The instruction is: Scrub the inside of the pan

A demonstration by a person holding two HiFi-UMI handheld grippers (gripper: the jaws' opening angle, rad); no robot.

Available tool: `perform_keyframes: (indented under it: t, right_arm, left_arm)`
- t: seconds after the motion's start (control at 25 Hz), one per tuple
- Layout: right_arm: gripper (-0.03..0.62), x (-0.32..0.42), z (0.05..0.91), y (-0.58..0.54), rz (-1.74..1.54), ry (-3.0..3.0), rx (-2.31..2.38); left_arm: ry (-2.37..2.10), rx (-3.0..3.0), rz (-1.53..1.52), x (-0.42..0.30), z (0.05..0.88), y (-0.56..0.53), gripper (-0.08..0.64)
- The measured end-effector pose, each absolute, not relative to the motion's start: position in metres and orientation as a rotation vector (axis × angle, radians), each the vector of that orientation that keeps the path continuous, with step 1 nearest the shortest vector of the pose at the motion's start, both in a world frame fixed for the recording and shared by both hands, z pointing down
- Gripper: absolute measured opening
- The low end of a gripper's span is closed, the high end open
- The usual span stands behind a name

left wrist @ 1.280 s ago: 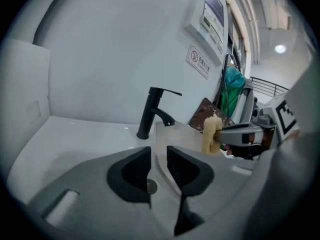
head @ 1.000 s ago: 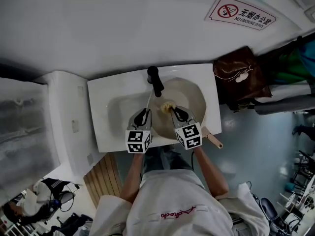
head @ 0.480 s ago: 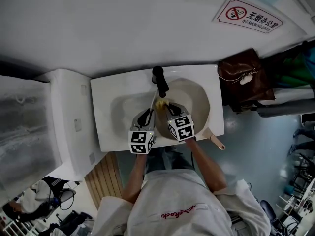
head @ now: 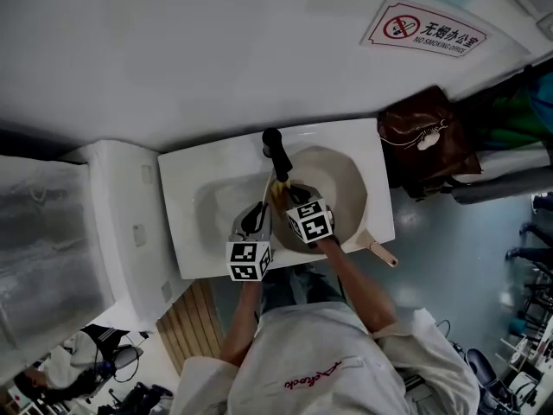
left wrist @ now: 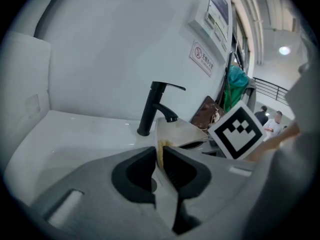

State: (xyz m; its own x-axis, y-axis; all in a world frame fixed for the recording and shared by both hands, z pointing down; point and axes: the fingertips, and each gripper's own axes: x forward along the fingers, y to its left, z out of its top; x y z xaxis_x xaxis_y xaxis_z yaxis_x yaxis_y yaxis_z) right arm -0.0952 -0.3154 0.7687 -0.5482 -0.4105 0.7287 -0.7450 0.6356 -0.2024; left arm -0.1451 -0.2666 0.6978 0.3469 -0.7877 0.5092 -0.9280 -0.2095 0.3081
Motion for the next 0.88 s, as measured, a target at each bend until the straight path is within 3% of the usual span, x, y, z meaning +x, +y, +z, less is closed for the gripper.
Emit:
perform_keyframes:
  t: [0.88]
  right_arm:
    - [0.026,-0.037,0.785,-0.358,0.690,-2.058,1.044]
  left_arm:
    - [-1.487,2.054,0.341,-0.144,0.699,-0.267,0.049]
